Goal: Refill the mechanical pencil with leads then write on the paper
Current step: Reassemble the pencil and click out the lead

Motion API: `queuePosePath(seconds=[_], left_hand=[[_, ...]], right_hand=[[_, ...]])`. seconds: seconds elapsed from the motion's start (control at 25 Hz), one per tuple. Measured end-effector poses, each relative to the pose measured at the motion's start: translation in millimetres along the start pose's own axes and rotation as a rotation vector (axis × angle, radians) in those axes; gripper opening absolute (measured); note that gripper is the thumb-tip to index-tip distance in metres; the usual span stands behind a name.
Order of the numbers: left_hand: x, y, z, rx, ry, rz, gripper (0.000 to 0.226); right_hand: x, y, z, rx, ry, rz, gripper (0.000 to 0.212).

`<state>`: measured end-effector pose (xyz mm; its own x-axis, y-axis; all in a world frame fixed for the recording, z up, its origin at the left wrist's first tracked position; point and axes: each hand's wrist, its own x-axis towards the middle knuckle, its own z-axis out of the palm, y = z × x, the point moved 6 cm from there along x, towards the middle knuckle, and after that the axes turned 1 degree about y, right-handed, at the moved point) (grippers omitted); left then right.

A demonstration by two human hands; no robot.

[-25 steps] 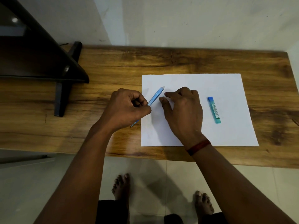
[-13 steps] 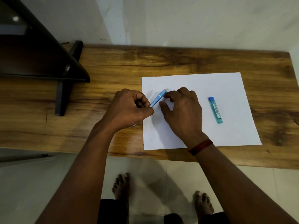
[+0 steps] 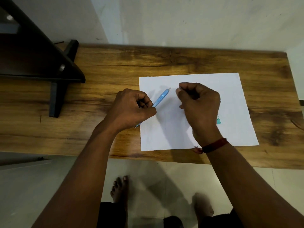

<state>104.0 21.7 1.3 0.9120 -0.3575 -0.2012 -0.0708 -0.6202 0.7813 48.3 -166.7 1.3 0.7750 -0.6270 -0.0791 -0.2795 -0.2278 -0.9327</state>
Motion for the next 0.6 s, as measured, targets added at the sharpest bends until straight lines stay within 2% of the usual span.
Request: queuePosePath(seconds=[0.08,0.2,0.6], left_hand=[[0,6,8,-0.011,-0.023,0.016,0.009],[-1,15,21,0.008,-0.064,0.043,0.008],[-6,31,37,0.071,-0.116,0.068,0.008]], right_hand=[[0,6,-8,0.248,-0.045,0.164,0.017],[0,9,-16,0.428,-0.142,0.250,0.017],[-3,24,-39,0.534,-0.235,0.265,0.017]])
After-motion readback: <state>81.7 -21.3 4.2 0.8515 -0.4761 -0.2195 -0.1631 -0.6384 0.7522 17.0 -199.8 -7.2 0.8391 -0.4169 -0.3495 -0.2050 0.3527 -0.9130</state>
